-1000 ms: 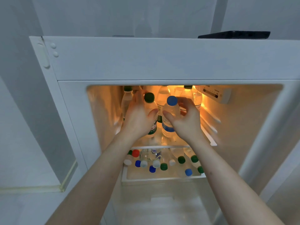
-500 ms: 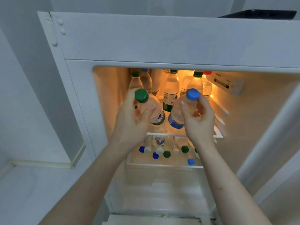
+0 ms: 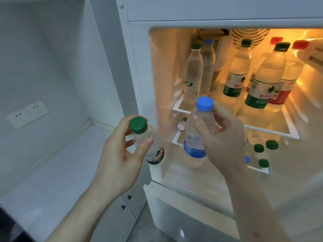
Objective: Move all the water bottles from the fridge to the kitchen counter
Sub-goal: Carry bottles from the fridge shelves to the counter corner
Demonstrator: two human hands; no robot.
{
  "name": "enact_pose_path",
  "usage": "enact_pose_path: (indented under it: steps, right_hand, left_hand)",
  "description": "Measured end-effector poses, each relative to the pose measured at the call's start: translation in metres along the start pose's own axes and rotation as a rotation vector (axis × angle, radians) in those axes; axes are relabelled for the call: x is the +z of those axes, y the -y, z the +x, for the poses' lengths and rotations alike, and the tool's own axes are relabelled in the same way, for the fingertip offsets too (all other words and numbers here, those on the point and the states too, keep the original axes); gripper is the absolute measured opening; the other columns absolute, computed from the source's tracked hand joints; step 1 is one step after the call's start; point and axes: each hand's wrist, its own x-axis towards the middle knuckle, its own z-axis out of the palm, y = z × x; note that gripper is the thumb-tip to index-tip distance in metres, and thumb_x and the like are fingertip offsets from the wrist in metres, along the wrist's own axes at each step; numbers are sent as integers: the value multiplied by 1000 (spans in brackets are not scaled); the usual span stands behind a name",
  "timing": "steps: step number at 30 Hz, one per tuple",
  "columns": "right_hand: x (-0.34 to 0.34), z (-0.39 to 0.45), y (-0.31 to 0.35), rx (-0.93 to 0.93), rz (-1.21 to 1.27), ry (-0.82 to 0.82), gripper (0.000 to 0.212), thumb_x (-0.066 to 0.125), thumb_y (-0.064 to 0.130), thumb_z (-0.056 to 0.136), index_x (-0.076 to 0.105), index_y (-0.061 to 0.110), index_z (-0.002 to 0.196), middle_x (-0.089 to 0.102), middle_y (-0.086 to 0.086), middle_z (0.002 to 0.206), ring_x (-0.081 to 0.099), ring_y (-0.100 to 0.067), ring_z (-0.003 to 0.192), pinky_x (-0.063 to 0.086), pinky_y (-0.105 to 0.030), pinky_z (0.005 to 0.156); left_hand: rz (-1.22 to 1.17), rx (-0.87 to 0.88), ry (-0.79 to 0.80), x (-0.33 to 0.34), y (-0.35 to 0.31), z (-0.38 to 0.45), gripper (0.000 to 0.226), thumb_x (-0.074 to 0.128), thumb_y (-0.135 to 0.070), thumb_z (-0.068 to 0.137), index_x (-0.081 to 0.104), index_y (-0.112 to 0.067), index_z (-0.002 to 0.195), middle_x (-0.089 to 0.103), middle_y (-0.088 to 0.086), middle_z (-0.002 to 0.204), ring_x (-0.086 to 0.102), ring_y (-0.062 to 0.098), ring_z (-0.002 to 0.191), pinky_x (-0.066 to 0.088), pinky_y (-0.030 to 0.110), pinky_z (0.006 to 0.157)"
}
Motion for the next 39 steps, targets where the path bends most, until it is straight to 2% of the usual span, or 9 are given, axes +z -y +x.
enact_pose_path:
  steps: [6,10,13,16,21,26,31,35,39]
  right_hand:
    - [68,-55,11,100,189,278,16,74,13,92,73,20,106,72,-2,90,67,-22,86,57,-44,81]
    - [104,-91,34,131,281,406,9,76,12,91,72,17,96,67,-4,83,62,-17,75,54,-35,70]
    - [127,-119,61,156,324,529,15,77,12,90,74,23,101,65,14,74,59,0,65,45,-12,66]
    - [151,-150,91,159,374,637,21,79,15,90,76,30,105,74,15,89,70,-4,80,54,-18,75]
    - [188,-221,156,128,462,772,33,81,10,86,70,41,93,72,25,86,64,10,78,47,-5,71]
    - [221,-303,218,127,522,936,25,82,16,86,73,38,94,75,21,93,67,5,82,51,-10,75]
    - [249,-388,282,115,584,1094,22,81,17,88,76,36,98,76,13,94,68,-3,82,56,-19,73]
    - [273,-450,324,64,631,1204,20,82,16,87,77,28,102,70,20,78,60,3,68,44,-9,67]
    - [294,-506,363,63,695,1327,23,82,20,87,76,31,107,77,14,98,70,-1,90,53,-15,77]
  left_hand:
    - [146,-210,-151,-60,15,-80,28,68,-17,96,59,-32,118,66,-25,115,61,2,114,51,23,92]
    - [231,-310,-262,-101,16,-132,27,67,-21,97,59,-34,119,66,-25,115,60,-1,115,50,20,93]
    - [262,-382,-366,-133,12,-178,28,68,-21,97,59,-37,117,66,-23,114,62,2,110,53,27,88]
    - [284,-439,-463,-166,4,-224,28,69,-20,96,59,-37,116,68,-19,110,65,7,104,56,34,88]
    - [377,-497,-586,-222,-12,-313,28,69,-22,95,59,-33,119,69,-16,111,64,11,107,54,40,92]
    - [425,-556,-698,-276,-32,-411,28,69,-24,95,59,-37,118,69,-19,111,64,5,108,55,41,93]
    - [472,-615,-813,-322,-51,-507,21,69,-24,96,60,-35,112,68,-17,107,63,11,103,56,42,90]
    - [502,-655,-929,-350,-66,-575,22,68,-28,96,60,-38,114,70,-18,108,65,11,105,55,43,91]
    - [501,-709,-1070,-370,-82,-634,20,68,-25,96,62,-38,109,70,-20,105,64,5,106,57,43,90]
